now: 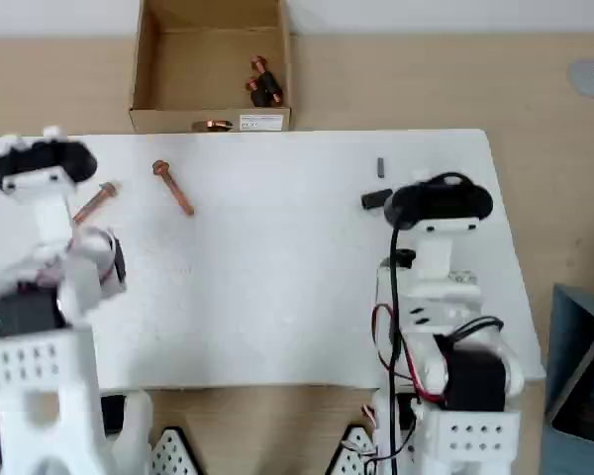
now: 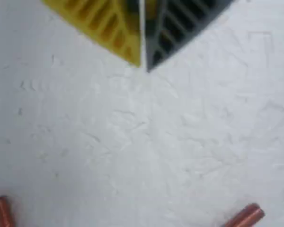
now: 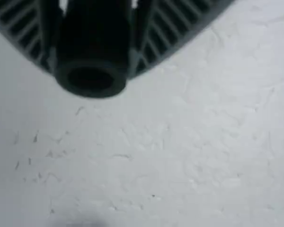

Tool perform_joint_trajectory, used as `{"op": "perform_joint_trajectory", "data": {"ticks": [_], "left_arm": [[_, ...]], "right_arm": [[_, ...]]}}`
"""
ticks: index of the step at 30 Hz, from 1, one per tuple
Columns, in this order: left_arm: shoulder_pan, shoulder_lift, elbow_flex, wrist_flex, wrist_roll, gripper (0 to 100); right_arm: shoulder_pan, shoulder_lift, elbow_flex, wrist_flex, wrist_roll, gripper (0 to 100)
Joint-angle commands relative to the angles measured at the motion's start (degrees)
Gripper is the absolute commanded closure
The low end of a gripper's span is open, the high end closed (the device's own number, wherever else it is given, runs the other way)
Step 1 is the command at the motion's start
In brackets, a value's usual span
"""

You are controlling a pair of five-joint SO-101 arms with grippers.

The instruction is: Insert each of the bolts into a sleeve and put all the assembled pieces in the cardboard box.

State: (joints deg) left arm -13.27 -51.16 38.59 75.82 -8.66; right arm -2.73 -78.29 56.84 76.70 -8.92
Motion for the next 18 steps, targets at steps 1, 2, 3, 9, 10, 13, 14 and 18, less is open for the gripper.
{"op": "perform_joint_trajectory", "data": {"ticks": [1,2,3,9,10,13,14,18], "left_arm": [[-3.16,10.59,-9.67,0.88,-4.04,99],[-4.40,13.49,-11.34,0.88,-5.89,99],[-5.54,16.22,-12.75,0.97,-7.91,99],[-9.76,31.16,-22.51,5.01,-18.11,99],[-9.76,33.71,-24.26,5.89,-19.69,99],[-9.85,41.45,-29.98,8.97,-24.18,99],[-9.85,44.09,-32.09,10.20,-25.67,99],[-9.85,53.41,-43.25,15.21,-30.15,99]], "right_arm": [[1.10,-4.62,2.07,-1.67,0.53,98.9],[1.10,-6.02,2.86,-1.93,0.53,98.9],[1.10,-7.16,3.38,-1.93,0.53,98.9],[1.10,-10.59,4.62,-2.02,0.62,98.9],[1.10,-10.42,4.62,-2.02,0.62,98.9],[1.10,-10.42,4.62,-2.02,0.62,98.9],[1.10,-10.59,4.62,-2.02,0.62,98.9],[1.10,-10.86,4.70,-2.02,0.62,98.9]]}}
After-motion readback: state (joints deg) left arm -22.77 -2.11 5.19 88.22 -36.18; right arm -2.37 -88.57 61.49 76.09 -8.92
